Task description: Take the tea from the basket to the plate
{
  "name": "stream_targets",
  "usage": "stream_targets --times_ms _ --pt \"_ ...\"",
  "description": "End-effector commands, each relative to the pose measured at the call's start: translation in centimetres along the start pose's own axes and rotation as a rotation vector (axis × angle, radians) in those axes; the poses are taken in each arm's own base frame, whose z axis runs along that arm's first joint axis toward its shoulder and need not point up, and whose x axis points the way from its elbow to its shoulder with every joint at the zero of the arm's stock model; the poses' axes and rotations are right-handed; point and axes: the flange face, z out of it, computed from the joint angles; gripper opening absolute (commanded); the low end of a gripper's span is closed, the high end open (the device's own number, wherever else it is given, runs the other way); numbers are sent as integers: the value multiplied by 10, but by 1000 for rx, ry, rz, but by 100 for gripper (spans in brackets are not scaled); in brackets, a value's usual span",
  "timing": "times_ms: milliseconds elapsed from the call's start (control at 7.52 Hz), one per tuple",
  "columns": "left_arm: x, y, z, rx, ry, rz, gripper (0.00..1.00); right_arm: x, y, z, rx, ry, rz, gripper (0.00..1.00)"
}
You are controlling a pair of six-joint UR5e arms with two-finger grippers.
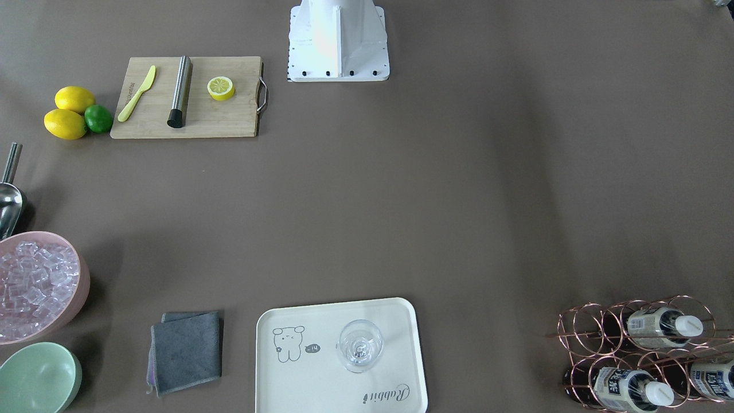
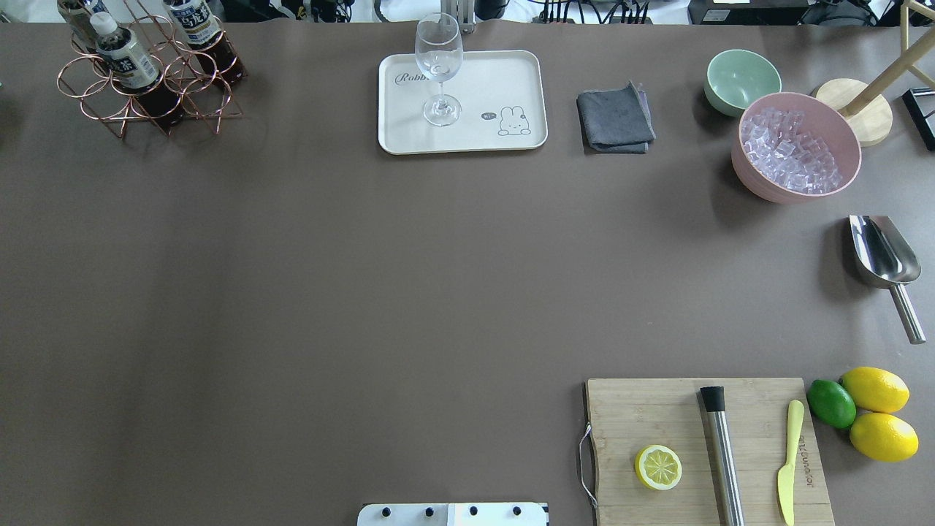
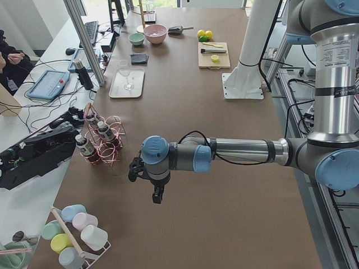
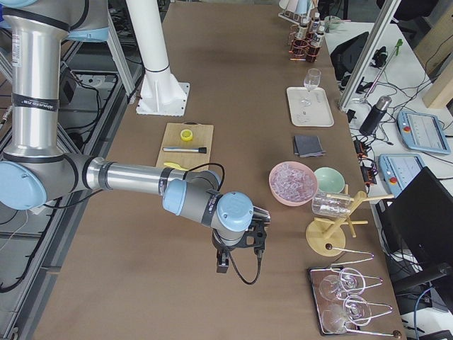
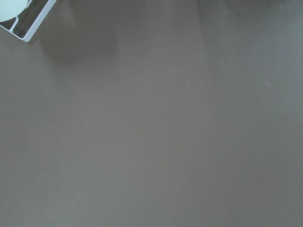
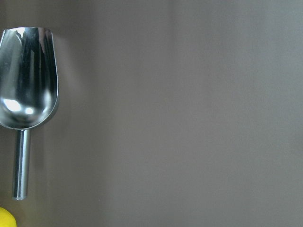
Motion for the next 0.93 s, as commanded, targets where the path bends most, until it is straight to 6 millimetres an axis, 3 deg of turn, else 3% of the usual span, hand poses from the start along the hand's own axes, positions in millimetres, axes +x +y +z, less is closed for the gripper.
stream_targets --times_ms 0,532,798 --pt "0 0 0 -1 -1 -1 98 0 0 -1 3 -3 1 100" --pt "2 0 -2 3 0 3 98 1 1 -1 2 -4 3 100" --pt "12 -11 -10 24 1 33 98 1 1 -1 4 -7 2 100"
